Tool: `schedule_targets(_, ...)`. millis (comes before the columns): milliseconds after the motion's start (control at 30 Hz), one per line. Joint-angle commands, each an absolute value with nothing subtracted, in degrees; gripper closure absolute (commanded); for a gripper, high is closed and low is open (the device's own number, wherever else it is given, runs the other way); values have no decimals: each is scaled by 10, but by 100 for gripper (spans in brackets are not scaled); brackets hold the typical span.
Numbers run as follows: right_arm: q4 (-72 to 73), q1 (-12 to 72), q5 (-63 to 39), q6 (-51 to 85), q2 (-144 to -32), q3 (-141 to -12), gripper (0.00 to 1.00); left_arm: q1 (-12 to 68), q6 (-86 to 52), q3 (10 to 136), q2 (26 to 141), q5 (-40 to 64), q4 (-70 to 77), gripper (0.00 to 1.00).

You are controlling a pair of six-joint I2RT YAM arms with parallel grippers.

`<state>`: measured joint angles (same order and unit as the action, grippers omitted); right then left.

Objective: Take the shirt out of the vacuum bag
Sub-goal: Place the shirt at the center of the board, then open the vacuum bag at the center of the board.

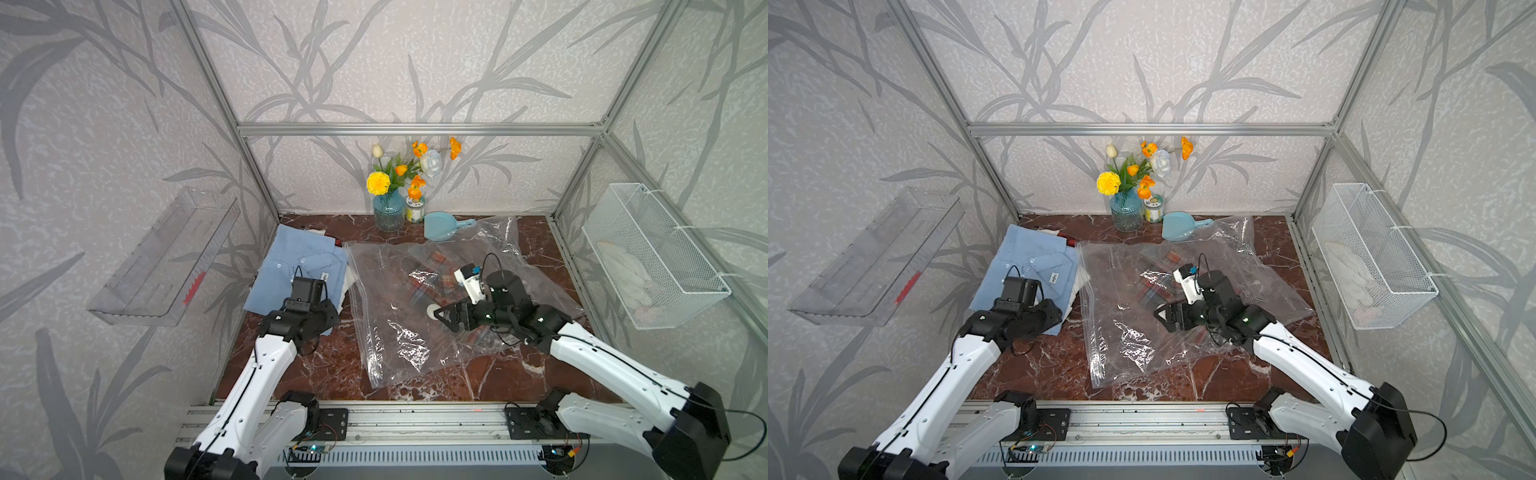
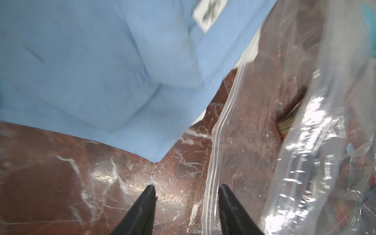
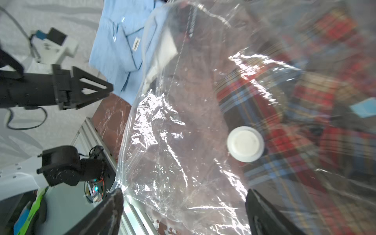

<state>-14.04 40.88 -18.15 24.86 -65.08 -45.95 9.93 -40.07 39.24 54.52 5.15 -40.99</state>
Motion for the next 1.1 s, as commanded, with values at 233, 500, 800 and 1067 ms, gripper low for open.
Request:
schedule_targets(233,-43,550,-135,284,-851,-537,4,182,-507,325,701,167,-100,50)
schedule_targets(500,-1,580,-149,302,-911,-553,1,244,-535,313,746,164,-7,50)
schedule_targets(800,12,582,-126,318,-931,-552,3,283,-554,309,728,173,26,54)
schedule_targets(1067,-3,582,-99,319,-954,-569,72,288,-546,310,720,170,13,57)
